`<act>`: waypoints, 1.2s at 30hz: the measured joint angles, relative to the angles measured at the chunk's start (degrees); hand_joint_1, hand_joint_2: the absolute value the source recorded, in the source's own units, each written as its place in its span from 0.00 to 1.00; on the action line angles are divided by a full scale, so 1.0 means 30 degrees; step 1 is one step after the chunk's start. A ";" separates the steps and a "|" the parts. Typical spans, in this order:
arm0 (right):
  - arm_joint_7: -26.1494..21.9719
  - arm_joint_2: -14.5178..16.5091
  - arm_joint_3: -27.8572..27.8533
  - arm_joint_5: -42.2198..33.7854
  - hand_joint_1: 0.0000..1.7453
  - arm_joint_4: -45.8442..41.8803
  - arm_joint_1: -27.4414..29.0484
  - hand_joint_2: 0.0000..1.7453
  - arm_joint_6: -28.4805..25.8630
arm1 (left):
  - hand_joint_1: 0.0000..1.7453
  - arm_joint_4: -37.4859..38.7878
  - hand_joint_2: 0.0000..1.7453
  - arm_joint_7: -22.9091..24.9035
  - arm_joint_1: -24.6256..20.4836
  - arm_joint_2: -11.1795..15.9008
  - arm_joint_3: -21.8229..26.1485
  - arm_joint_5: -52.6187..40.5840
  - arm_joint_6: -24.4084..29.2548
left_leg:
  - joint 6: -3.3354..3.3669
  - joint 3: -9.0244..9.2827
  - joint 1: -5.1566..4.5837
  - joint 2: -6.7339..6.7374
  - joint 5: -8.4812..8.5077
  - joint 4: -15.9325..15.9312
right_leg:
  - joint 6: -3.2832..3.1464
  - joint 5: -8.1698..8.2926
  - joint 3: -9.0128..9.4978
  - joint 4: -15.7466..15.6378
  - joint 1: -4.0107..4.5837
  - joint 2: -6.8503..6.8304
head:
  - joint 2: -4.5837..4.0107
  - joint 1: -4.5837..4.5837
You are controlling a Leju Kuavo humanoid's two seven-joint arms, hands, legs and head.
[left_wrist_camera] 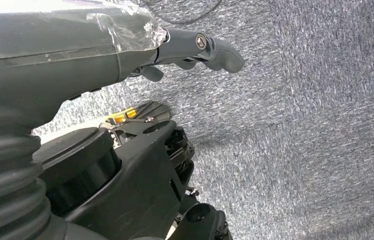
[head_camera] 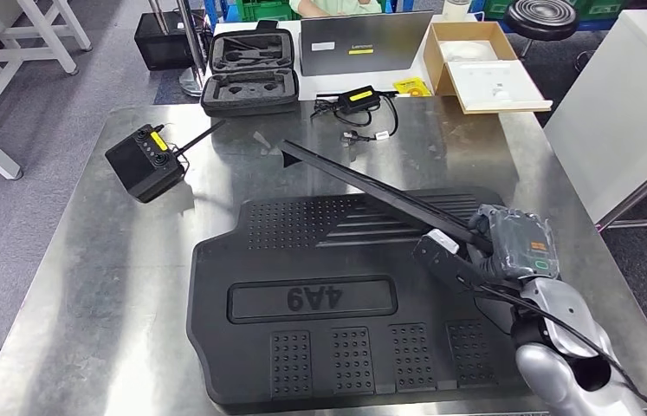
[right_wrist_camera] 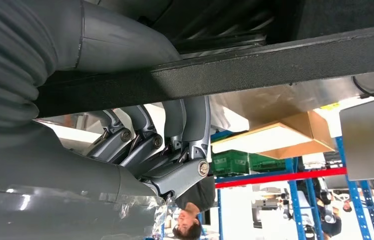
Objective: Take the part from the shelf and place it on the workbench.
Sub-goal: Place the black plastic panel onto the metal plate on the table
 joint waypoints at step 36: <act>0.3195 -0.1650 0.2149 -0.2882 1.00 -0.1218 -0.0344 1.00 0.1781 | 0.00 0.0013 1.00 0.0801 -0.0054 0.0138 -0.0029 -0.0444 0.0681 | 0.0005 0.0185 0.0003 0.0042 -0.0048 -0.0001 | 0.0001 -0.0037 0.0176 -0.0010 0.0002 0.0013 | 0.0000 -0.0003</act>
